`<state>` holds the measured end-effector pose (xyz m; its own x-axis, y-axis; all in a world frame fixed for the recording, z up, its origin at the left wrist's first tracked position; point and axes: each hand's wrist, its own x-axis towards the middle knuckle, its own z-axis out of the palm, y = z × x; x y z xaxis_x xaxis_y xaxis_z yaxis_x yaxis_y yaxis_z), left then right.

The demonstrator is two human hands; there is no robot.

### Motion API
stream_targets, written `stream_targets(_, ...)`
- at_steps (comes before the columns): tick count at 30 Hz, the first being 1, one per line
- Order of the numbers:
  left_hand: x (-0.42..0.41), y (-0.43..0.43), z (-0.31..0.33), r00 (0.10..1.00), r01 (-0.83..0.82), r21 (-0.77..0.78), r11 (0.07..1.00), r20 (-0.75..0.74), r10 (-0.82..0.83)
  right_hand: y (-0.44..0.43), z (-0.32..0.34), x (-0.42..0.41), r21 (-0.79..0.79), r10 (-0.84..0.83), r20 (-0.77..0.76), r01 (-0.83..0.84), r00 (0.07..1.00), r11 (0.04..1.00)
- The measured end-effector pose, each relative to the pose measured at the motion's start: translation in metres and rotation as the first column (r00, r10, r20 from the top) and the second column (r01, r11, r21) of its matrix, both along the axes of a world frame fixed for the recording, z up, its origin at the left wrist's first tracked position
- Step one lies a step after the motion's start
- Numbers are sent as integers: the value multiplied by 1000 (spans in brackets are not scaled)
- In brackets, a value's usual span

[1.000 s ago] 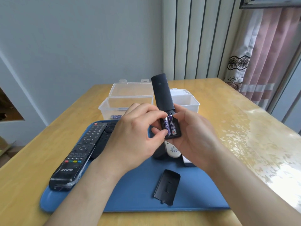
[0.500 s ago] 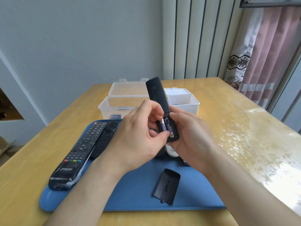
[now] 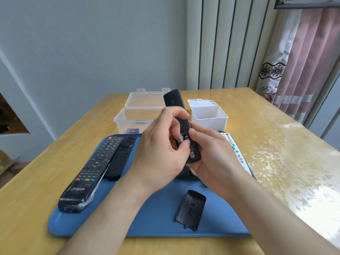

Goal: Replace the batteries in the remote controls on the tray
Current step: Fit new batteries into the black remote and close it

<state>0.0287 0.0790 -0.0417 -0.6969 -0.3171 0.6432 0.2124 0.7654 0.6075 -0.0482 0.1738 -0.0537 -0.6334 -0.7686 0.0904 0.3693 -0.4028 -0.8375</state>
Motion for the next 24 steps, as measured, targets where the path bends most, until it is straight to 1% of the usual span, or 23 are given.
stream_targets(1,0,0,0,999,21,56,998,-31,-19,0,0,0,-2,10,22,-10,1000,1000)
stream_targets(2,0,0,2,996,62,175,983,-67,-51,1,1,-1,-1,24,50,-24,998,1000)
stream_targets(3,0,-1,5,990,115,328,938,-116,-81,1,1,-1,9,34,80,-35,996,999)
stream_targets(4,0,-4,8,979,179,488,855,-176,-104,1,2,-2,32,36,99,-39,994,999)
stream_targets(5,0,-7,11,963,249,629,737,-239,-121,2,3,-2,65,28,101,-34,994,997)
stream_targets(6,1,-11,14,946,315,730,607,-293,-139,4,4,-4,100,10,84,-18,996,995)
stream_targets(7,1,-16,16,935,352,786,508,-326,-143,6,4,-5,144,-14,36,9,999,990)
stream_targets(8,2,-20,18,936,349,807,477,-326,-134,9,5,-8,195,-41,-52,50,998,979)
stream_targets(9,3,-24,18,949,305,795,524,-299,-100,11,6,-11,246,-59,-167,100,984,964)
stream_targets(10,4,-27,17,969,214,735,643,-245,-42,14,7,-13,284,-65,-280,147,958,947)
stream_targets(11,5,-30,16,983,71,598,798,-177,44,16,8,-16,302,-69,-365,188,928,935)
stream_targets(12,6,-30,16,986,-67,381,922,-115,119,17,9,-18,303,-82,-409,221,909,927)
stream_targets(13,7,-28,15,986,-150,141,979,-56,159,17,9,-21,293,-101,-425,243,900,925)
stream_targets(14,7,-27,13,983,-178,-73,981,25,181,18,10,-22,275,-120,-429,256,895,927)
stream_targets(15,8,-24,11,973,-169,-211,963,121,197,18,11,-23,249,-135,-430,262,893,932)
stream_targets(16,8,-21,8,960,-132,-252,959,210,187,19,12,-24,222,-154,-428,269,890,937)
stream_targets(17,8,-17,7,946,-83,-213,974,291,145,19,11,-25,202,-171,-417,275,893,940)
stream_targets(18,7,-15,6,936,-17,-65,998,350,39,18,11,-24,188,-187,-401,281,897,941)
stream_targets(19,6,-11,7,923,52,127,991,373,-97,17,9,-22,180,-207,-388,294,898,939)
stream_targets(20,4,-9,6,911,86,264,961,370,-183,15,8,-20,181,-219,-384,306,897,935)
stream_targets(21,3,-8,4,912,98,275,956,360,-197,13,7,-18,191,-226,-390,319,893,928)
stream_targets(23,1,-9,0,954,34,80,996,295,-56,10,4,-16,217,-213,-380,311,900,925)
stream_targets(24,0,-10,-1,980,-44,-1,999,194,43,10,4,-14,229,-195,-362,290,912,929)
